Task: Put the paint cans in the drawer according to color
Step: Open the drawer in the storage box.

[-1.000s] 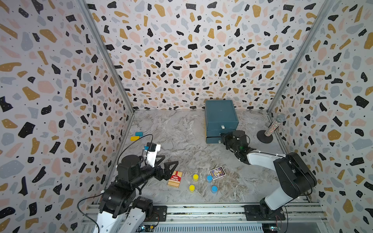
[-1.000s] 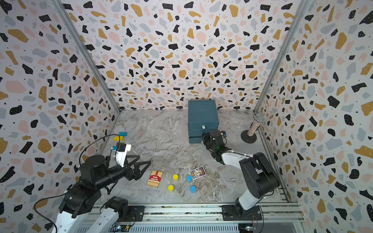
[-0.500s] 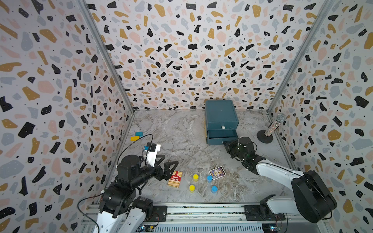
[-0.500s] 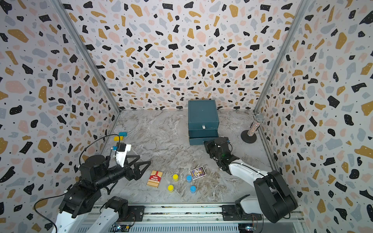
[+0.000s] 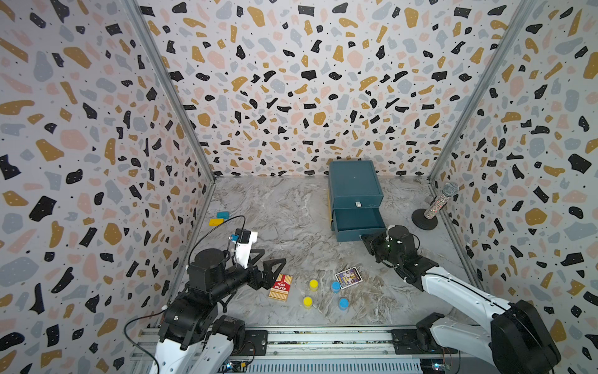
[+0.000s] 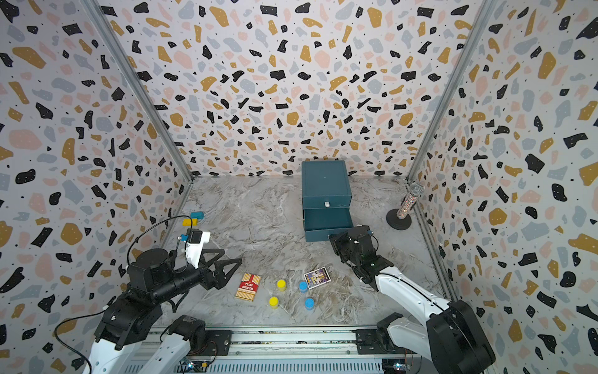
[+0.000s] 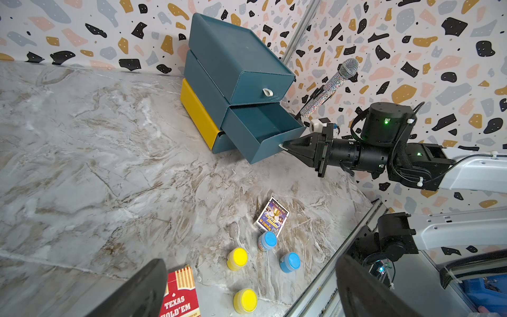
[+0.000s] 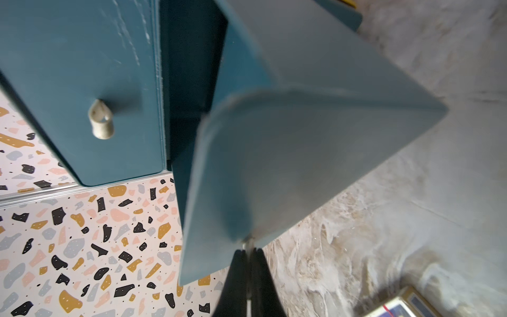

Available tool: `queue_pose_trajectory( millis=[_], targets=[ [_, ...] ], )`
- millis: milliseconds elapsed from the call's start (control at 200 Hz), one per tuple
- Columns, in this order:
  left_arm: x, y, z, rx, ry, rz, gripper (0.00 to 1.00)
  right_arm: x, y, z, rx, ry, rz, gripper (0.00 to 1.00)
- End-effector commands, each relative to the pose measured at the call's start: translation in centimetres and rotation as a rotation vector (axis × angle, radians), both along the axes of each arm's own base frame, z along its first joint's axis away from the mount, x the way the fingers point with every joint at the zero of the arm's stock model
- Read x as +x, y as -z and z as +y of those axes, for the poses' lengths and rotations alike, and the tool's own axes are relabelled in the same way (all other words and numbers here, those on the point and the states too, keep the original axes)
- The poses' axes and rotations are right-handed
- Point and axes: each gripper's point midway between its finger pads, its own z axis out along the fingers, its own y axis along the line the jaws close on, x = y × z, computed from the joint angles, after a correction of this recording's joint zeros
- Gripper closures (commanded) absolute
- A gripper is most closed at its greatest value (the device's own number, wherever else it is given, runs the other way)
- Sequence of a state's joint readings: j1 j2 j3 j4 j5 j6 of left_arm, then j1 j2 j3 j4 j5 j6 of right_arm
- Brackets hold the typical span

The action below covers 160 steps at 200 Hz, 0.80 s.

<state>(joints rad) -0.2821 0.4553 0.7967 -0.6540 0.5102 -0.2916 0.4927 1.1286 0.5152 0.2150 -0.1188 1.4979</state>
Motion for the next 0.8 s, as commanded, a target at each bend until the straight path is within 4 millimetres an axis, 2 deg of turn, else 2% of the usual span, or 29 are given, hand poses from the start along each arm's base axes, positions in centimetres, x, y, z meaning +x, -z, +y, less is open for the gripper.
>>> queue_pose_trajectory(
  millis=[0,385,426,541,581,626,711,796],
  targets=[
    [0.3,-0.3,0.1,-0.001,-0.009,-0.021,0.02,-0.7,0.0,0.3,-0.005,-0.032,0.002,1.00],
    [0.3,-0.2,0.1,-0.001,-0.009,-0.020,0.02,-0.7,0.3,0.4,-0.019,-0.035,0.005,1.00],
    [0.3,-0.2,0.1,0.000,-0.009,-0.019,0.02,-0.7,0.4,0.4,-0.026,-0.036,0.010,0.90],
    [0.3,-0.3,0.1,-0.001,-0.009,-0.022,0.02,-1.0,0.6,0.1,-0.067,-0.052,0.017,0.53],
    [0.3,-0.2,0.1,-0.001,-0.008,-0.021,0.02,-1.2,0.6,-0.1,-0.112,-0.070,0.024,0.46],
    [0.3,-0.2,0.1,-0.001,-0.009,-0.021,0.02,-1.5,0.4,-0.3,-0.175,-0.098,0.026,0.42],
    [0.3,-0.2,0.1,-0.001,-0.010,-0.022,0.02,-2.4,-0.1,-1.4,-0.324,-0.149,-0.001,0.40],
    [0.3,-0.3,0.1,-0.001,-0.010,-0.023,0.02,-3.7,-0.7,-2.2,-0.490,-0.236,-0.023,0.42]
  ],
)
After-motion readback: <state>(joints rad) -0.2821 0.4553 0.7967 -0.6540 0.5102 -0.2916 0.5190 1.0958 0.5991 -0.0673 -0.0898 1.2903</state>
